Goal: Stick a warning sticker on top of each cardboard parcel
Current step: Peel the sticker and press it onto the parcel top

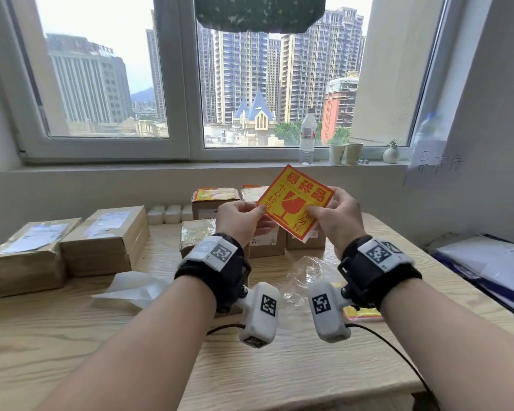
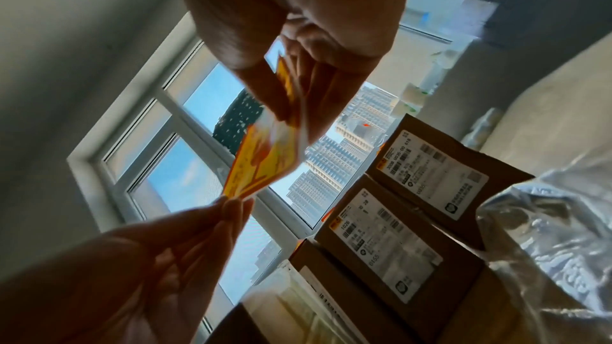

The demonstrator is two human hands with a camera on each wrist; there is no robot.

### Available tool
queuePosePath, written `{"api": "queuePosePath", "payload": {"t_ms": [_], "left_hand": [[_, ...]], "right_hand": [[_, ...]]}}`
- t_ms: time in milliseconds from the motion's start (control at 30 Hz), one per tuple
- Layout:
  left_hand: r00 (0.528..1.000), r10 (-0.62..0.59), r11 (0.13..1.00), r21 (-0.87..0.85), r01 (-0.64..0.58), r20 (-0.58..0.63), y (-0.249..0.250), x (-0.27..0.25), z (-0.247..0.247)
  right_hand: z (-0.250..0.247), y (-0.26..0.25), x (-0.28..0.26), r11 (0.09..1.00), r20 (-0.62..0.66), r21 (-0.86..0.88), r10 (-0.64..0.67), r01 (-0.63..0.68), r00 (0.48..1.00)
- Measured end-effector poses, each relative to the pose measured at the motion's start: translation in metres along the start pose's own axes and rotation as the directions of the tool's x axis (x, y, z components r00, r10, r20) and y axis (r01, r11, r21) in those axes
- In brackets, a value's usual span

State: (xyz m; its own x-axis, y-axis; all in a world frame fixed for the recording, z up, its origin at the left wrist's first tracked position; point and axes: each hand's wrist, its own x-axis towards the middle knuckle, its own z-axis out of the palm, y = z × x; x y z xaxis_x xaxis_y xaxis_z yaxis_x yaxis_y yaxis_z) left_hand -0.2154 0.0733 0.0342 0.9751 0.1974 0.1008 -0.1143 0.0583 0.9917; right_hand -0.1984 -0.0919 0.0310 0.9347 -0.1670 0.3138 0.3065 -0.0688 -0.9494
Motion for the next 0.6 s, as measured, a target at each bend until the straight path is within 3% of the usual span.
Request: {"api": "queuePosePath", "payload": {"t_ms": [200,600], "left_hand": [[0.996,-0.039,0.996,-0.072,0.045,0.077,-0.001,-0.003,-0.006],[0.998,0.014,1.000,0.014,-0.015,0.057,-0.002,-0.006,-0.012]], "right_hand": [[0.005,0.007,0.005,0.996,-0.090,-0.086,-0.020,0.012,0.996],[0.000,0.013,0.010,0.983,-0.128,-0.172,0.037,-0.059,0.991]]}}
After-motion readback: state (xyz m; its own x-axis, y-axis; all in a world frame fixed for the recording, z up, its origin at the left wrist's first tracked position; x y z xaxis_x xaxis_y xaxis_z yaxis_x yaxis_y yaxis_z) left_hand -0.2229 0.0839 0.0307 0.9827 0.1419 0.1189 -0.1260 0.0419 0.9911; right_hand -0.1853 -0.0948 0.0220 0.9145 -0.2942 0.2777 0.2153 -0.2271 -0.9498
